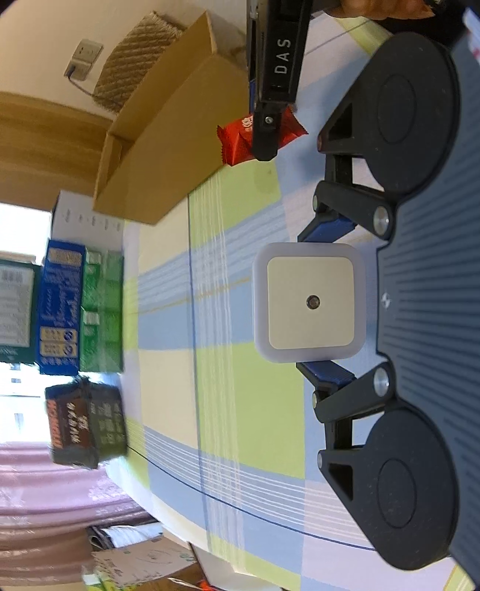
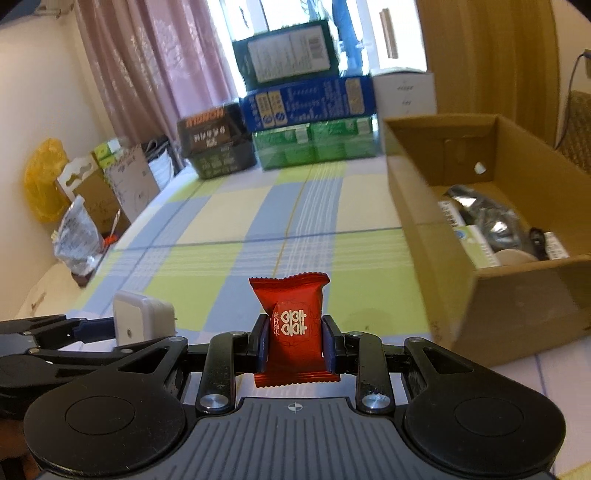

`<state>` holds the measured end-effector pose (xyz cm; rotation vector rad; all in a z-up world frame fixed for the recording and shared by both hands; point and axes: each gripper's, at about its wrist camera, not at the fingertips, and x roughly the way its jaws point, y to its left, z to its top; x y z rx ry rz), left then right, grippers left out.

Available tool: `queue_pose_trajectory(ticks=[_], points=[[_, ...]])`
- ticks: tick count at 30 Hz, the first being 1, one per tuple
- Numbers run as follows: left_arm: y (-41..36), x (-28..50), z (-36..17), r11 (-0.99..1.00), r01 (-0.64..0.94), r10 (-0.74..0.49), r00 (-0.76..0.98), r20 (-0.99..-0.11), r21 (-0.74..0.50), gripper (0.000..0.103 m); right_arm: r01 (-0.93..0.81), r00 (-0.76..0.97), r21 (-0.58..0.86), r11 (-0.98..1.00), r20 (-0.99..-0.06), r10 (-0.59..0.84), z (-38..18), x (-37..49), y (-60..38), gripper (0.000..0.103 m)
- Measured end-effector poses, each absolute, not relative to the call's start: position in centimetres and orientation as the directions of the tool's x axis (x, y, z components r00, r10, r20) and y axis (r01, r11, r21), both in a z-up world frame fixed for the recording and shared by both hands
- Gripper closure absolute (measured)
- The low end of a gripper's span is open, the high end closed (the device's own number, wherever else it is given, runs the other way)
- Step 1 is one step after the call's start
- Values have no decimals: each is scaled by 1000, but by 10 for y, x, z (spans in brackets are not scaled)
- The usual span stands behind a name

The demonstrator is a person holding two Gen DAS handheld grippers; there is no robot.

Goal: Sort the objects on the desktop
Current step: 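Carry the night-light and candy packet toward the cardboard box with both grippers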

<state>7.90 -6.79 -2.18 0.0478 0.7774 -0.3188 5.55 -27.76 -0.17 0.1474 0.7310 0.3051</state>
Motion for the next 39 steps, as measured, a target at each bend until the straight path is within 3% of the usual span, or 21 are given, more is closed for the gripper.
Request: queue_pose_trajectory(ticks=[19,39], points=[[-158,14,47,912,404,-359,702,-615,-72,42,-69,794,189,979,-584,169,65,-16,-385,77],[-231,-11,59,869,491,-421,664,-618,-65,42,0,810,162,987,-578,95,75,-37,-445,77]])
